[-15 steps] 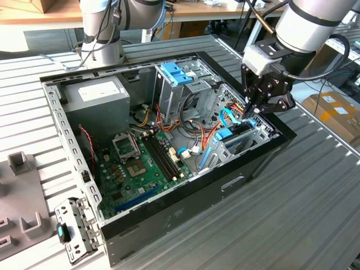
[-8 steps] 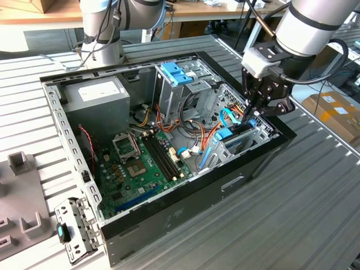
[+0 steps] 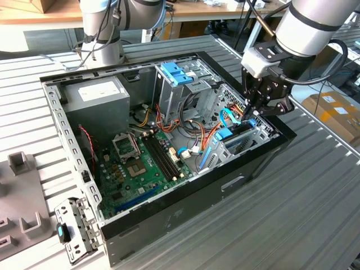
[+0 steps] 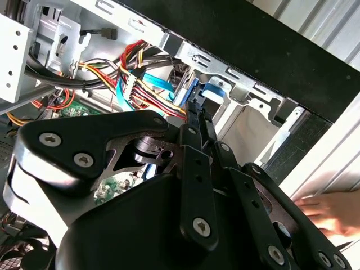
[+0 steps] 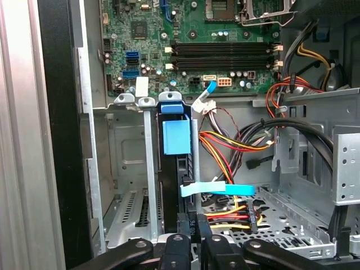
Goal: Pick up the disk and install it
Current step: 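Insert the second disk wire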
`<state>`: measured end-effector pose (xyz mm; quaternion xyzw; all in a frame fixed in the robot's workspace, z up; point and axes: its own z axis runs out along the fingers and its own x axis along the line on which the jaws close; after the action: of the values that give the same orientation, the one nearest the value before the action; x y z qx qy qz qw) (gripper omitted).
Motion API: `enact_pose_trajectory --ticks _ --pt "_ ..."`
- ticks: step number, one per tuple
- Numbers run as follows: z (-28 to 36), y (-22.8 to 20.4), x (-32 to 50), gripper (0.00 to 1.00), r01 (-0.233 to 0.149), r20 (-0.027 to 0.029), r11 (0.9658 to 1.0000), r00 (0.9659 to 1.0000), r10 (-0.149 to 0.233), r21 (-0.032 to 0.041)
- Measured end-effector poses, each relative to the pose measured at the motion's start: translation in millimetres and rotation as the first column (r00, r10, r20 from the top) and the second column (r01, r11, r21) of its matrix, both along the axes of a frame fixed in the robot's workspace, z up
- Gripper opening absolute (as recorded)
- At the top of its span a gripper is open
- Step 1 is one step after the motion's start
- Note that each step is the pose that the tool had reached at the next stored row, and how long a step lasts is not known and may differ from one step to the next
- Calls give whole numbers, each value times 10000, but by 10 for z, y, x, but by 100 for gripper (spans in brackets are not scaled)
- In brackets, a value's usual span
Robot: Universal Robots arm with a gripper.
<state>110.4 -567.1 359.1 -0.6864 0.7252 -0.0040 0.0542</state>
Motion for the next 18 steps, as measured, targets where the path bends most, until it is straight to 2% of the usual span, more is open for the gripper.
enact_pose_trajectory --ticks 6,10,14,18 --pt "-72 -3 0 17 51 -25 10000 10000 -51 12" --pt "-85 -3 0 17 72 -30 10000 10000 -72 15" --pt "-89 -2 -15 17 71 -31 9999 10000 -70 103" --pt "-121 -4 -17 17 73 -31 9999 10000 -73 105"
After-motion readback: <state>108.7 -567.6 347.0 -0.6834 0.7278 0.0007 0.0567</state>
